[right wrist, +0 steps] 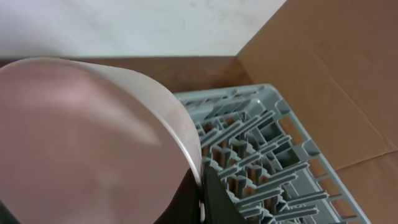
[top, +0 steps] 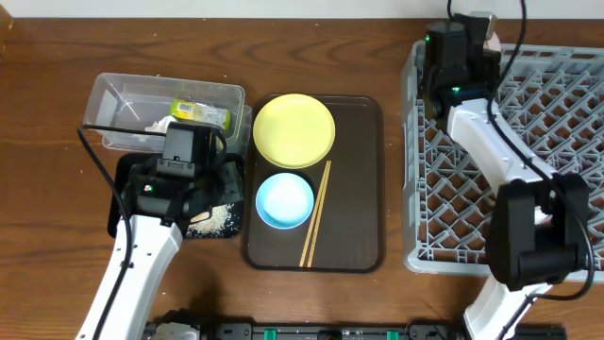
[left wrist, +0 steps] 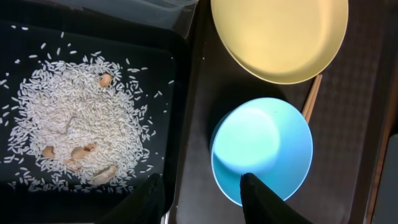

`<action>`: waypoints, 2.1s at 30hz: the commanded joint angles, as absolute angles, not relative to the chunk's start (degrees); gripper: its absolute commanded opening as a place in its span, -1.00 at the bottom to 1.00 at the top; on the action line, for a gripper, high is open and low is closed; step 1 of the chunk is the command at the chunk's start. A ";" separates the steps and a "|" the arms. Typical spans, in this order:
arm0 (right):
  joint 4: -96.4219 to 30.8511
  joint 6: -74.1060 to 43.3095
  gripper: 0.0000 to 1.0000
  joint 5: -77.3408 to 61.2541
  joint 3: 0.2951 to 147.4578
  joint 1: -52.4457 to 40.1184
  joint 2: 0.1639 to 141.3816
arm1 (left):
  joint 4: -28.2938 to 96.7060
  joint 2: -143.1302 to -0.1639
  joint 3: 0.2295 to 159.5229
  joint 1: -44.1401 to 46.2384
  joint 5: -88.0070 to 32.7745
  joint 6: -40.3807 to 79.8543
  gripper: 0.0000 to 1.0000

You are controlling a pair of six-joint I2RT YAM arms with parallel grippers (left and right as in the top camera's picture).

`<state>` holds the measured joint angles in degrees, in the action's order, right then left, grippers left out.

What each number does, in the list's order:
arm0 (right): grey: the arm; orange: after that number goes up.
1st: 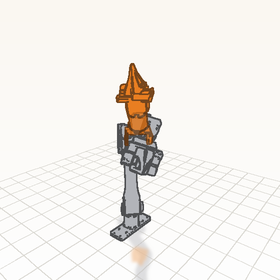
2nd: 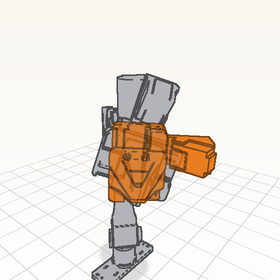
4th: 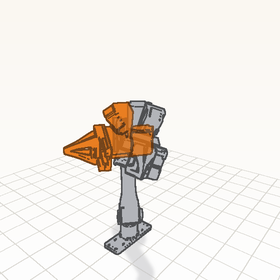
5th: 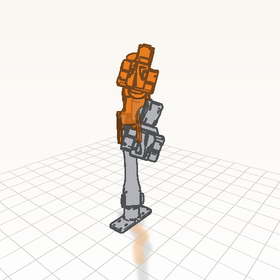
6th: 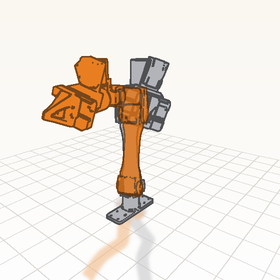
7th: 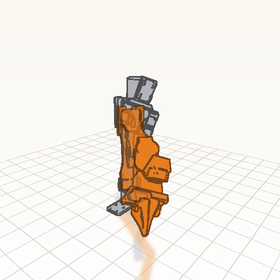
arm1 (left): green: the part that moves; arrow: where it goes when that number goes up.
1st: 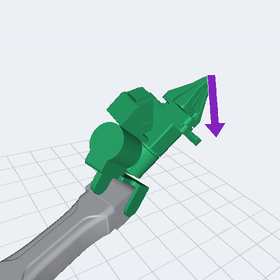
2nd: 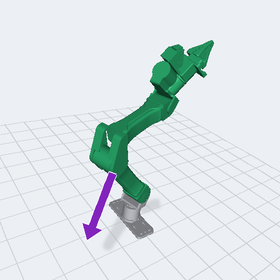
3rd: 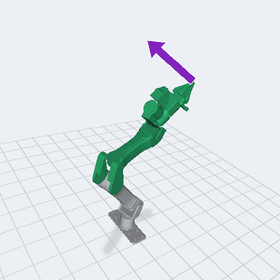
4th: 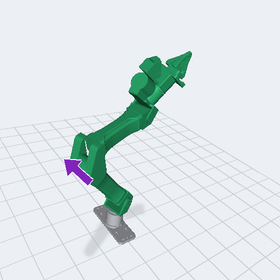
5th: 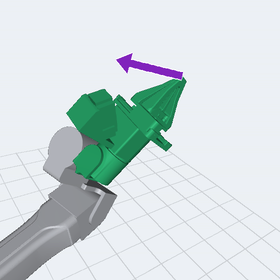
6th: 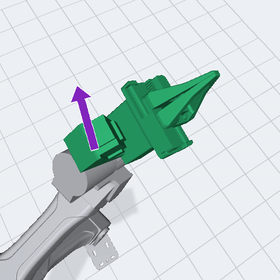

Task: Sort waste into correct bins and load items into the dishwasher rack
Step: 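Carry the pink bowl with right gripper and set it in the rack, then reach right gripper to the light-blue bowl and grasp its rim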

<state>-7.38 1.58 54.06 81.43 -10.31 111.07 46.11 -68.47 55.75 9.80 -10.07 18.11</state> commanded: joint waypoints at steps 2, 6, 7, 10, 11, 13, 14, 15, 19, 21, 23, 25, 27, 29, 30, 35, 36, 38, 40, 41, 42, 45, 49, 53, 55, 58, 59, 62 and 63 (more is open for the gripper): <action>-8.27 1.32 -0.97 56.27 81.80 -10.74 111.70 | 46.22 -68.58 55.55 9.56 -9.15 17.65 -0.14; -11.60 -1.72 -0.97 55.90 81.76 -11.33 111.70 | 46.22 -68.58 55.55 9.54 -9.17 17.65 -0.14; -12.97 -2.85 -0.99 55.48 81.76 -11.46 111.70 | 46.22 -68.58 55.55 9.56 -9.17 17.65 -0.14; -17.39 -6.52 -0.98 54.59 81.76 -11.70 111.70 | 46.22 -68.58 55.55 9.56 -9.17 17.63 -0.14; -19.00 -7.60 -0.98 53.87 81.76 -11.86 111.70 | 46.24 -68.58 55.55 9.56 -9.15 17.63 -0.14; -21.47 -9.15 -0.98 51.94 81.76 -12.19 111.70 | 46.22 -68.58 55.55 9.56 -9.17 17.63 -0.14; -22.26 -9.89 -0.98 51.68 81.76 -12.38 111.68 | 46.22 -68.58 55.55 9.54 -9.17 17.63 -0.14; -23.03 -10.81 -0.98 51.59 81.76 -12.62 111.66 | 46.22 -68.58 55.55 9.56 -9.15 17.63 -0.14; -25.10 -12.21 -0.98 51.53 81.76 -13.91 111.53 | 46.24 -68.58 55.55 9.54 -9.17 17.63 -0.14; -26.00 -12.21 -0.92 51.29 81.76 -14.61 111.44 | 46.24 -68.58 55.55 9.56 -9.17 17.63 -0.14; -26.65 -12.23 -0.81 50.54 81.76 -15.07 111.28 | 46.24 -68.58 55.55 9.56 -9.17 17.65 -0.14; -27.05 -12.29 -0.60 49.95 81.76 -15.53 111.15 | 46.22 -68.58 55.55 9.56 -9.17 17.65 -0.14; -27.33 -12.91 -0.40 49.41 81.76 -15.90 110.76 | 46.24 -68.58 55.55 9.56 -9.17 17.65 -0.14; -27.73 -13.21 -0.25 48.07 81.78 -15.99 109.73 | 46.24 -68.58 55.55 9.56 -9.17 17.65 -0.14; -27.99 -13.26 -0.18 46.85 81.78 -15.99 108.81 | 46.24 -68.58 55.55 9.56 -9.17 17.63 -0.14; -28.32 -13.23 0.09 41.12 81.78 -15.88 102.85 | 46.24 -68.58 55.55 9.56 -9.17 17.65 -0.14; -28.32 -13.21 0.11 39.92 81.78 -15.88 101.43 | 46.24 -68.58 55.55 9.56 -9.17 17.63 -0.14; -28.32 -13.21 0.10 37.06 81.78 -15.88 98.41 | 46.24 -68.58 55.55 9.54 -9.17 17.63 -0.14; -28.40 -12.69 0.12 32.75 81.76 -15.88 95.64 | 46.24 -68.58 55.55 9.54 -9.15 17.63 -0.14; -28.69 -12.62 0.11 30.46 81.76 -15.90 94.67 | 46.24 -68.58 55.55 9.54 -9.15 17.63 -0.14; -29.19 -12.60 0.12 27.88 81.76 -15.97 93.86 | 46.26 -68.58 55.55 9.54 -9.15 17.63 -0.14; -32.36 -12.62 0.15 20.32 81.76 -15.94 92.42 | 46.39 -68.58 55.55 9.54 -9.15 17.63 -0.14; -35.92 -12.67 0.15 19.27 81.73 -15.92 92.60 | 46.72 -68.58 55.55 9.54 -9.15 17.63 -0.14; -37.26 -13.69 0.15 15.97 81.73 -16.16 92.71 | 46.72 -68.58 55.55 9.54 -9.15 17.63 -0.14; -37.36 -13.69 0.16 10.68 81.73 -16.56 92.71 | 46.76 -68.58 55.55 9.54 -9.15 17.63 -0.14; -38.17 -13.67 0.15 3.70 81.73 -17.45 92.86 | 47.75 -68.58 55.55 9.54 -9.08 17.63 -0.14; -38.74 -13.69 0.16 1.98 81.73 -18.02 92.95 | 48.18 -68.58 55.55 9.54 -8.71 17.69 -0.15; -40.51 -13.67 0.18 -1.02 81.56 -20.03 93.45 | 50.39 -68.55 55.55 9.52 -4.51 21.12 -0.14; -41.15 -13.67 0.19 -1.61 81.45 -20.91 93.82 | 51.09 -68.51 55.55 9.26 -3.42 22.46 -0.15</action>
